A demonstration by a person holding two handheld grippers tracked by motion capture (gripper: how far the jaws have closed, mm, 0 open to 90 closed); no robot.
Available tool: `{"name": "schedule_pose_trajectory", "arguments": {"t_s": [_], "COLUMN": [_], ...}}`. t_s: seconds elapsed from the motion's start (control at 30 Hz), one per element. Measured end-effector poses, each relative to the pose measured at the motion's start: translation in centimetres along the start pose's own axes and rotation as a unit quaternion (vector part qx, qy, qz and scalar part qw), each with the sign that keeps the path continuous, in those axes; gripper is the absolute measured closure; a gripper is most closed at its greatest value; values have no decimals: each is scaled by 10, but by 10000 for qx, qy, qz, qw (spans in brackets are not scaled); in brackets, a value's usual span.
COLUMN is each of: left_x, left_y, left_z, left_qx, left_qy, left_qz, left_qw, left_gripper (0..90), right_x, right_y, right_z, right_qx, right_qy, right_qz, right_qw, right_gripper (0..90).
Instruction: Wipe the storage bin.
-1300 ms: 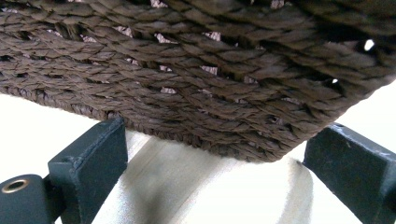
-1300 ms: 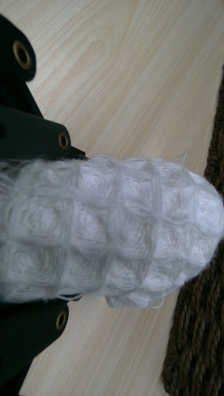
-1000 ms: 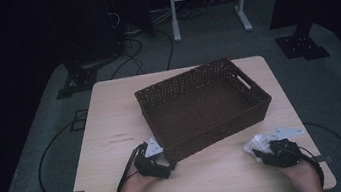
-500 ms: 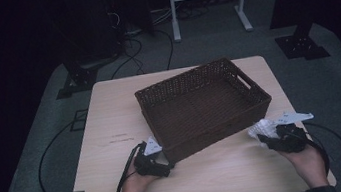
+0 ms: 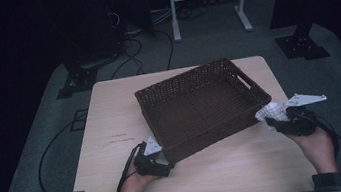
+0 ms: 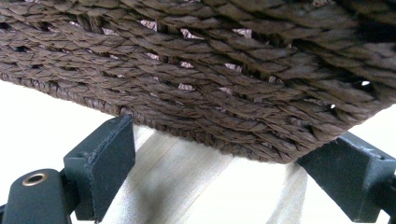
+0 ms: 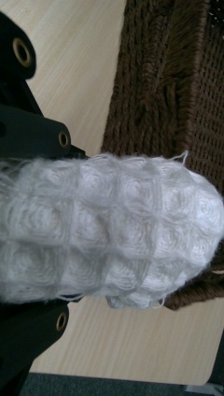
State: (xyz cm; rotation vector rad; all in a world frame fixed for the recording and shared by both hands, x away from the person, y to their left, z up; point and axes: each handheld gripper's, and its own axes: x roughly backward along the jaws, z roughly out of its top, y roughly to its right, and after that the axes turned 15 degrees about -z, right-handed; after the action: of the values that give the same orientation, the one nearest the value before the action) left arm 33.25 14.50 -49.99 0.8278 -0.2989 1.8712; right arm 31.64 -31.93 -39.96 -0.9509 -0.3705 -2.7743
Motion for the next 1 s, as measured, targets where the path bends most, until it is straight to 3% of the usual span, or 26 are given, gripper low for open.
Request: {"name": "schedule_pose_trajectory", "arguments": {"t_s": [0.17, 0.4, 1.0], "left_x": [0, 0, 0], "left_y": [0, 0, 0], "left_z": [0, 0, 0], "left_qx": [2, 0, 6], "left_qy": [-1, -1, 15], "left_qz": [2, 2, -4], "left_qw": [10000, 10000, 10000], "left_gripper": [110, 110, 108], "right_x": [-2, -22, -46], "right_y": [7, 16, 13], "right_z": [6, 6, -7], "right_qx": [-7, -6, 55], "right_qy": [-12, -274, -501], "right_qz": [-40, -59, 24], "right_qw": [10000, 9996, 9987], "right_gripper": [562, 562, 560]}}
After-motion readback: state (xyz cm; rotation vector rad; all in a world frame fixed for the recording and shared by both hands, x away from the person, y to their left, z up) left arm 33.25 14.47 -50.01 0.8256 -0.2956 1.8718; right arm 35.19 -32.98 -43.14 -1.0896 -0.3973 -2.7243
